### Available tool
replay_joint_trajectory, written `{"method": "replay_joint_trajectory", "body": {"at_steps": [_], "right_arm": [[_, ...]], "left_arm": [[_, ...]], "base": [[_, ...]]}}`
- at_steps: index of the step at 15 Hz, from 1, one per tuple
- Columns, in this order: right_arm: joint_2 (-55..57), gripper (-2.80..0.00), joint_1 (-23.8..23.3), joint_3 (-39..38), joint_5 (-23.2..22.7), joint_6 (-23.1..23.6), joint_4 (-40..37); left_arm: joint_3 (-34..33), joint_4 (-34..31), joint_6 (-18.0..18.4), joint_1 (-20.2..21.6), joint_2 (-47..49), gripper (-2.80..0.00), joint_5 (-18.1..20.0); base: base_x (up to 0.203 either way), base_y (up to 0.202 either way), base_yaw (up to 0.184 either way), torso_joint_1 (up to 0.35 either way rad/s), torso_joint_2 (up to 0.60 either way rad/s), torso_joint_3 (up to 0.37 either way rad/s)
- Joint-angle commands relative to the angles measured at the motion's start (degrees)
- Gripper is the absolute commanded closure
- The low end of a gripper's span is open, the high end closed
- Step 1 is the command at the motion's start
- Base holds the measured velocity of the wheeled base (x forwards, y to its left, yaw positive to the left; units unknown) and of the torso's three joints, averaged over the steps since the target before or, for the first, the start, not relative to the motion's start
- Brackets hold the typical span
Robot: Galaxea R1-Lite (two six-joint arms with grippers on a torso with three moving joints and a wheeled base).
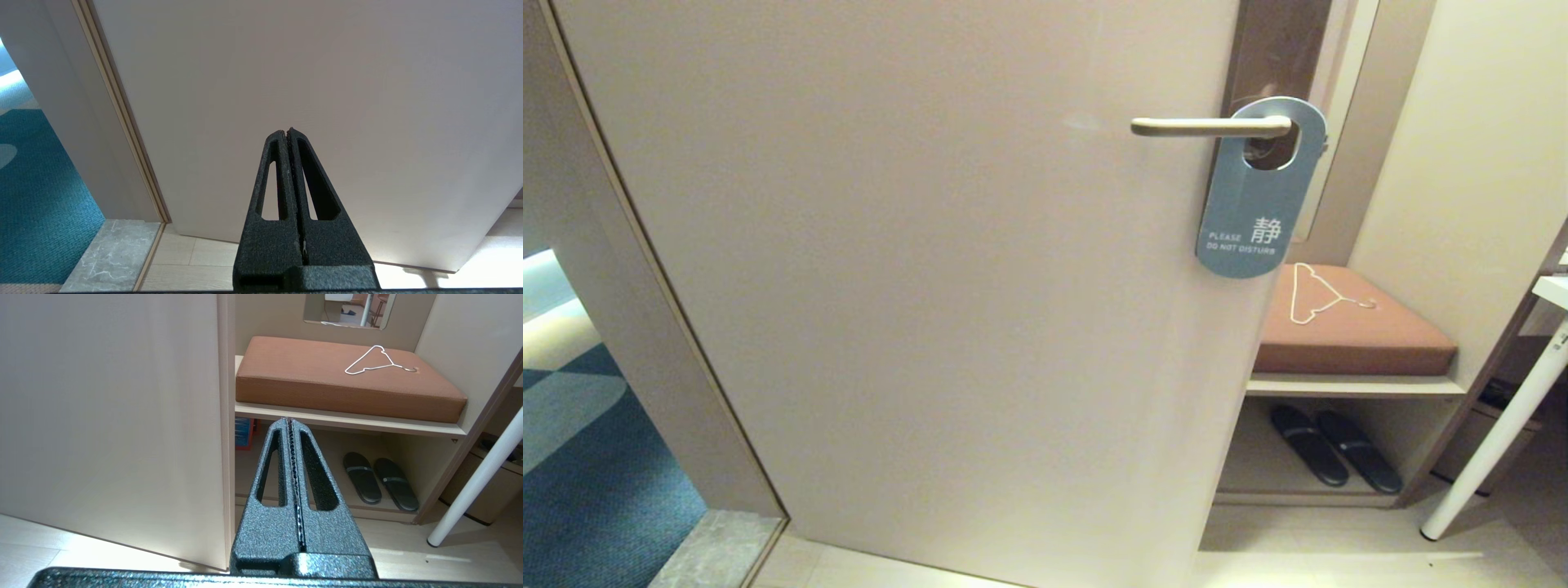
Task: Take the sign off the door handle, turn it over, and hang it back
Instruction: Take down the sign
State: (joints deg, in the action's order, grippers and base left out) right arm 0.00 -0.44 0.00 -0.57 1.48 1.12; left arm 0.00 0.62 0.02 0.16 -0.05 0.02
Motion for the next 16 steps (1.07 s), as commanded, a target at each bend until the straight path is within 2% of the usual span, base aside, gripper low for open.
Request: {"method": "replay_joint_trajectory", "body": {"at_steps": [1, 9, 12, 16], "right_arm": [[0.0, 0.0, 0.0, 0.0, -0.05, 0.02, 0.02], [0.0, 0.0, 0.0, 0.0, -0.31, 0.48, 0.02], [0.0, 0.0, 0.0, 0.0, -0.57, 2.5, 0.02], [0.27, 0.0, 0.0, 4.51, -0.57, 3.7, -2.2]], "left_arm": [[0.0, -0.01, -0.02, 0.02, 0.05, 0.0, -0.02], [0.0, -0.01, -0.02, 0.02, 0.05, 0.0, -0.02], [0.0, -0.01, -0.02, 0.02, 0.05, 0.0, -0.02], [0.0, -0.01, -0.02, 0.02, 0.05, 0.0, -0.02]], "base": [[0.0, 0.0, 0.0, 0.0, 0.0, 0.0], [0.0, 0.0, 0.0, 0.0, 0.0, 0.0], [0.0, 0.0, 0.0, 0.0, 0.0, 0.0], [0.0, 0.0, 0.0, 0.0, 0.0, 0.0]]}}
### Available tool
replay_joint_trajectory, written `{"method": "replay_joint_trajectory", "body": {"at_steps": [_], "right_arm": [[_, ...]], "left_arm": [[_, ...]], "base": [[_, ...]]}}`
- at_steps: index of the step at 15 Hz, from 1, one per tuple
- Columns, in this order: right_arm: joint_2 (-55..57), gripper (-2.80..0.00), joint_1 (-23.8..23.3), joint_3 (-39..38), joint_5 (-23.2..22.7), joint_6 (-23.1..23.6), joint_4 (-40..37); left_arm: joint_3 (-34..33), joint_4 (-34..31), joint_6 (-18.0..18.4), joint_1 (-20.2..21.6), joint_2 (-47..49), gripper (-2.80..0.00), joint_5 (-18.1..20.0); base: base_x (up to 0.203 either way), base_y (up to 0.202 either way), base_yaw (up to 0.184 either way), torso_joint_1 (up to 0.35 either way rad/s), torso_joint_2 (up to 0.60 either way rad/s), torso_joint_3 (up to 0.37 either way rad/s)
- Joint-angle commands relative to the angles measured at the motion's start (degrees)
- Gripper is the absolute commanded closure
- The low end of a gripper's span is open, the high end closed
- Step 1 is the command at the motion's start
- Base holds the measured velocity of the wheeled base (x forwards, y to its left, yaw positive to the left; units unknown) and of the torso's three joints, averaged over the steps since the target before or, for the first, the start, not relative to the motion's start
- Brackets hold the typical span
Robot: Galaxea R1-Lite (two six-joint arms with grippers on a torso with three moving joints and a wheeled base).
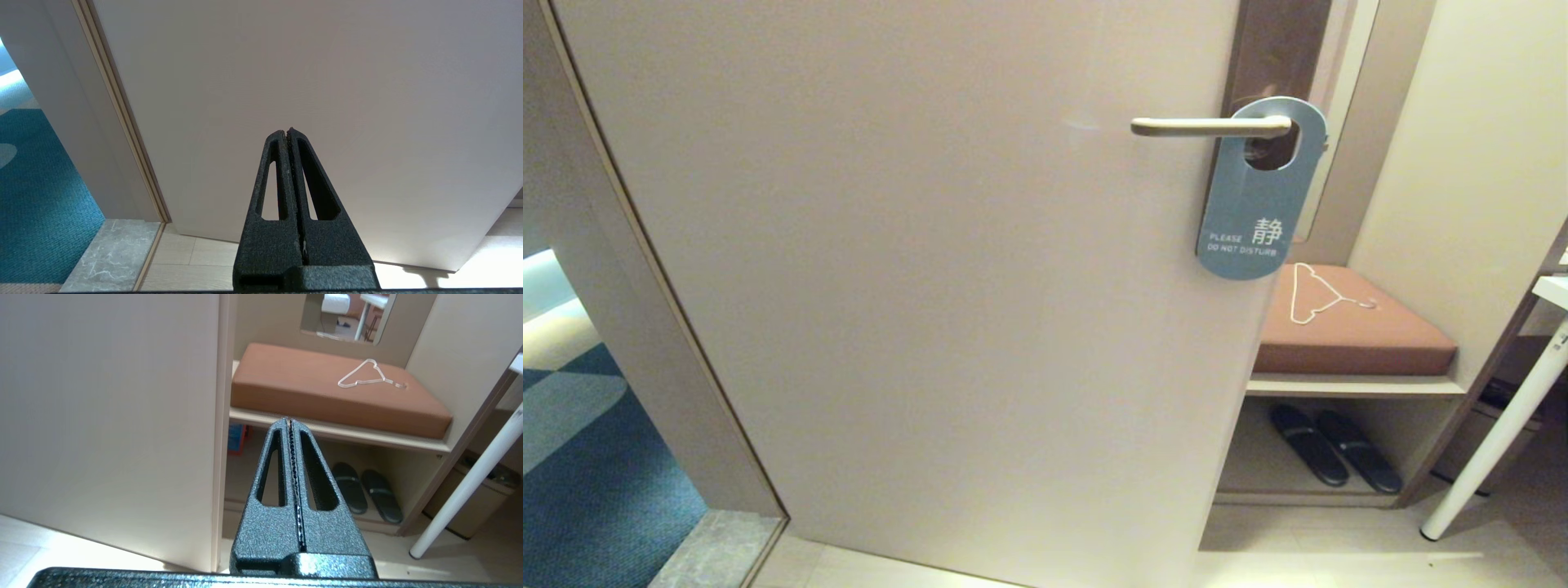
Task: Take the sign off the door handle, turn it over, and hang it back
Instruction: Take down the sign
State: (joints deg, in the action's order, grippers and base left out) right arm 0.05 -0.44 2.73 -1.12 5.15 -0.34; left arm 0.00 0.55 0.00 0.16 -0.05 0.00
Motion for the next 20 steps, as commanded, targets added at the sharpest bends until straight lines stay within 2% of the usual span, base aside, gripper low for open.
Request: {"method": "replay_joint_trajectory", "body": {"at_steps": [1, 4, 12, 16, 20], "right_arm": [[0.44, 0.0, 0.0, 3.57, -0.02, -0.02, -2.54], [4.53, 0.0, 0.01, 9.97, 0.06, -0.05, -5.98], [34.48, 0.0, 0.99, 34.76, -1.27, 0.43, -7.35], [44.92, 0.0, 0.57, 39.5, -1.08, 0.36, -7.67], [50.32, 0.0, 0.73, 39.86, -6.58, 0.44, -7.13]], "left_arm": [[0.0, 0.06, 0.0, 0.02, 0.05, 0.0, 0.0], [0.0, 0.06, 0.0, 0.02, 0.05, 0.0, 0.0], [0.0, 0.06, 0.0, 0.02, 0.05, 0.0, 0.0], [0.0, 0.06, 0.0, 0.02, 0.05, 0.0, 0.0], [0.0, 0.06, 0.0, 0.02, 0.05, 0.0, 0.0]], "base": [[0.0, 0.0, 0.0, 0.0, 0.0, 0.0], [0.0, 0.0, 0.0, 0.0, 0.0, 0.0], [0.0, 0.0, 0.0, 0.0, 0.0, 0.0], [0.0, 0.0, 0.0, 0.0, 0.0, 0.0], [0.0, 0.0, 0.0, 0.0, 0.0, 0.0]]}}
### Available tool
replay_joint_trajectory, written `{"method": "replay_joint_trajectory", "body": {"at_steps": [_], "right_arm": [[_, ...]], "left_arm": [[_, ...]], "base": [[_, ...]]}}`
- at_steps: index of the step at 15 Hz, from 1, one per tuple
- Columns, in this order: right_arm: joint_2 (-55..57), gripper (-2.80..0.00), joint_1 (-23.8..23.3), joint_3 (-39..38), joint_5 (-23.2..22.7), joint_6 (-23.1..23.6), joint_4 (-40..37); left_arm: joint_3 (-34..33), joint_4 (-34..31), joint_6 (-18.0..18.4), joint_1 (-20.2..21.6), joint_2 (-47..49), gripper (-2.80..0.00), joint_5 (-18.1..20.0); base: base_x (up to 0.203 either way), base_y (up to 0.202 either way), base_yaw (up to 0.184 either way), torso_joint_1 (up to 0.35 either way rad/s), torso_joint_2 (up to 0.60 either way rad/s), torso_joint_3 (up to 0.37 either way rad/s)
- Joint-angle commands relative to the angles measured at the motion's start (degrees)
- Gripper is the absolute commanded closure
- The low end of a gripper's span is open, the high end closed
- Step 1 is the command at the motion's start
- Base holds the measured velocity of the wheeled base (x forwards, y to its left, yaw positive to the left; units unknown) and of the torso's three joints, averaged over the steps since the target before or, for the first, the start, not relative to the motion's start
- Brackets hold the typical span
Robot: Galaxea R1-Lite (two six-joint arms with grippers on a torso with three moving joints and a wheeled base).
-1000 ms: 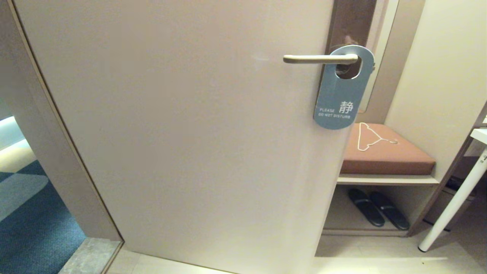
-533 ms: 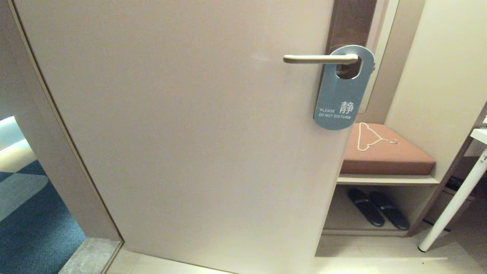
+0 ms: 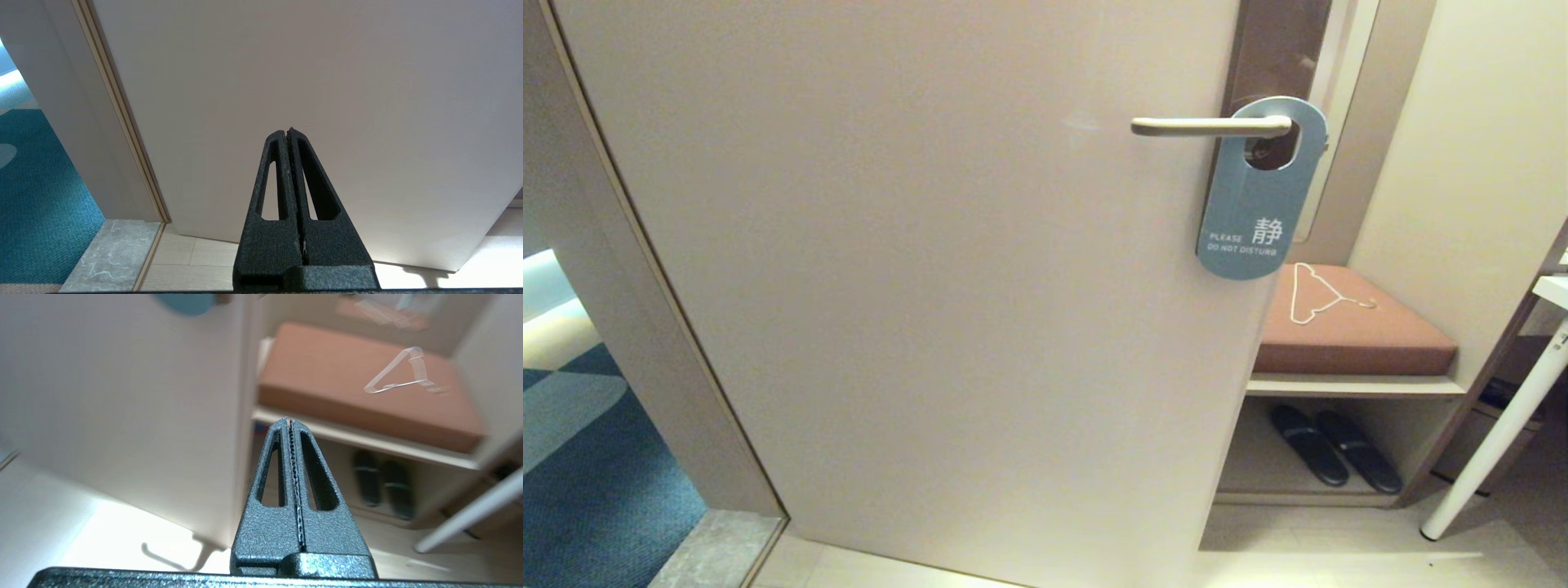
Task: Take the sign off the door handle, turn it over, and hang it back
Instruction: Take down the sign
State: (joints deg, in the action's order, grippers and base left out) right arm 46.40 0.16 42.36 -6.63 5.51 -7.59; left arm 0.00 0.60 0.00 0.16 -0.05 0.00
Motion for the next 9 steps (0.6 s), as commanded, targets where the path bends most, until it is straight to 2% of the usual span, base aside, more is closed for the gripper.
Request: {"method": "replay_joint_trajectory", "body": {"at_steps": [1, 4, 7, 9], "right_arm": [[5.99, 0.0, 0.17, 0.35, -3.24, 0.15, 0.93], [12.81, 0.0, 0.11, 2.51, -9.21, 1.11, 4.76], [19.76, 0.0, -0.42, 7.97, -10.22, 1.4, 5.08], [23.69, 0.0, -3.13, 13.15, -10.59, 1.42, 3.72]], "left_arm": [[0.0, 0.02, 0.0, 0.02, 0.05, 0.0, 0.0], [0.0, 0.02, 0.0, 0.02, 0.05, 0.0, 0.0], [0.0, 0.02, 0.0, 0.02, 0.05, 0.0, 0.0], [0.0, 0.02, 0.0, 0.02, 0.05, 0.0, 0.0]], "base": [[0.0, 0.0, 0.0, 0.0, 0.0, 0.0], [0.0, 0.0, 0.0, 0.0, 0.0, 0.0], [0.0, 0.0, 0.0, 0.0, 0.0, 0.0], [0.0, 0.0, 0.0, 0.0, 0.0, 0.0]]}}
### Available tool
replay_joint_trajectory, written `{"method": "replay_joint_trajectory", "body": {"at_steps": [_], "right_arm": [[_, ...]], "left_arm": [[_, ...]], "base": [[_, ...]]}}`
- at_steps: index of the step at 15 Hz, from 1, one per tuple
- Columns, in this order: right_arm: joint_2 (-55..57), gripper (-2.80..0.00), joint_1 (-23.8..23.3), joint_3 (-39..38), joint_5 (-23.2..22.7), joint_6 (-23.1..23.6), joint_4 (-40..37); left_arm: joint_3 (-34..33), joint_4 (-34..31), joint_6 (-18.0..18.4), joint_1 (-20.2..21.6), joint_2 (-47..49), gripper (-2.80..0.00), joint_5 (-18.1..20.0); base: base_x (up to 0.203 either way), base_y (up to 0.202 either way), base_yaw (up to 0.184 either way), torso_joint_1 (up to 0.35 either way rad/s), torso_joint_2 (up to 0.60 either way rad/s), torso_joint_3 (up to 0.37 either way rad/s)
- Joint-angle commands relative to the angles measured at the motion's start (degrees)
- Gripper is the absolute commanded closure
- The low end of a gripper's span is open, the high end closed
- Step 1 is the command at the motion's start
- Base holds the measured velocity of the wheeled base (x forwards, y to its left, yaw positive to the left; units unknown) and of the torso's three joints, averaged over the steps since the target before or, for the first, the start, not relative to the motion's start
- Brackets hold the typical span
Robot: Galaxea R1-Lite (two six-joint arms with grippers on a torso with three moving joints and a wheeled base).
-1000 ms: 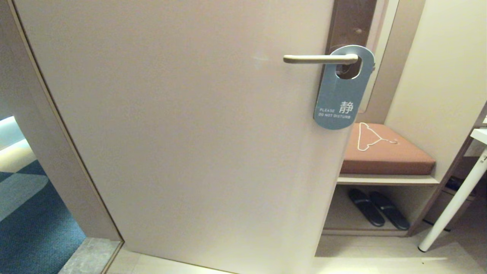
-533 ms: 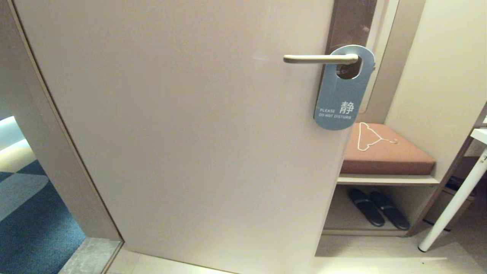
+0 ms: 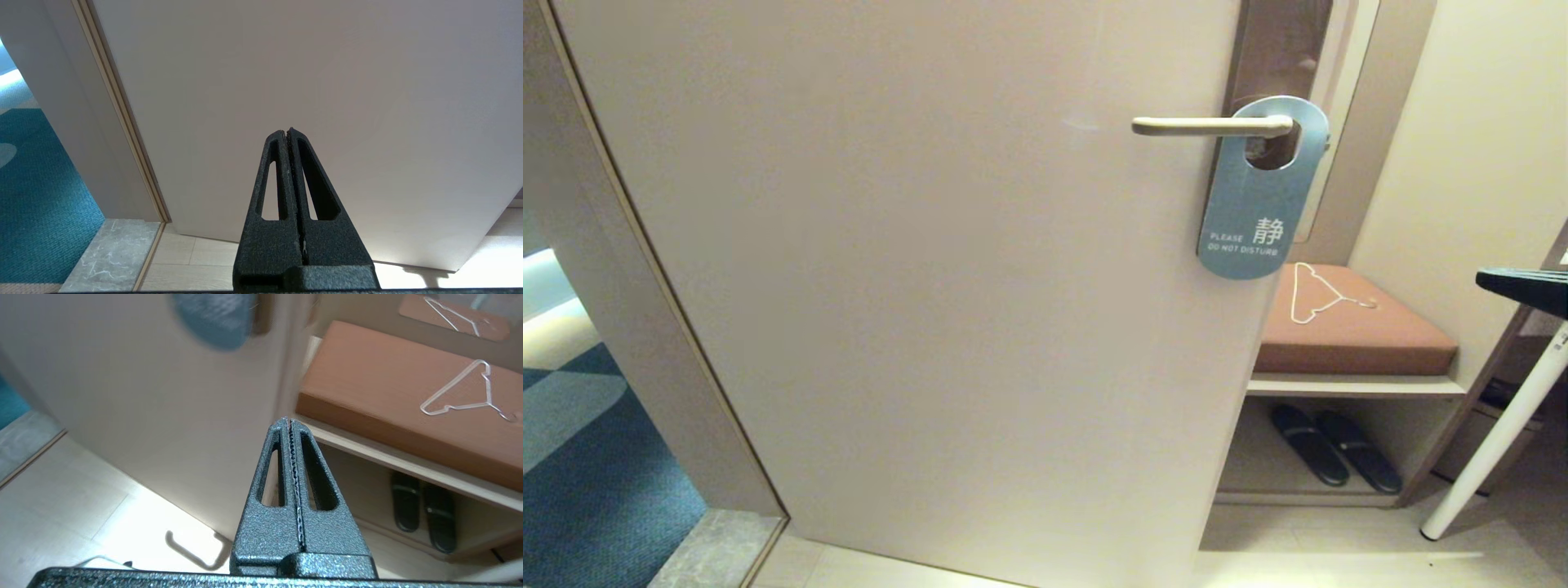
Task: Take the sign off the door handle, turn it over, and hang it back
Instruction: Take down the sign
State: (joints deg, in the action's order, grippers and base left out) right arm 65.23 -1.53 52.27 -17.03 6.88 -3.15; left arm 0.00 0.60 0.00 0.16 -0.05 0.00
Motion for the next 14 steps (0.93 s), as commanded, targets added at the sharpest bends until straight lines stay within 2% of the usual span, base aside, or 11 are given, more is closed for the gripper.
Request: {"method": "replay_joint_trajectory", "body": {"at_steps": [1, 4, 8, 14], "right_arm": [[6.22, 0.0, -3.26, 5.53, -1.13, 0.0, -2.88], [8.71, 0.0, -8.36, 11.42, -11.16, 0.05, -9.5], [9.38, 0.0, -9.1, 12.4, -24.33, 0.14, -10.31], [11.52, 0.0, -9.37, 13.87, -34.3, 0.6, -10.13]], "left_arm": [[0.0, 0.02, 0.0, 0.02, 0.05, 0.0, 0.0], [0.0, 0.02, 0.0, 0.02, 0.05, 0.0, 0.0], [0.0, 0.02, 0.0, 0.02, 0.05, 0.0, 0.0], [0.0, 0.02, 0.0, 0.02, 0.05, 0.0, 0.0]], "base": [[0.0, 0.0, 0.0, 0.0, 0.0, 0.0], [0.0, 0.0, 0.0, 0.0, 0.0, 0.0], [0.0, 0.0, 0.0, 0.0, 0.0, 0.0], [0.0, 0.0, 0.0, 0.0, 0.0, 0.0]]}}
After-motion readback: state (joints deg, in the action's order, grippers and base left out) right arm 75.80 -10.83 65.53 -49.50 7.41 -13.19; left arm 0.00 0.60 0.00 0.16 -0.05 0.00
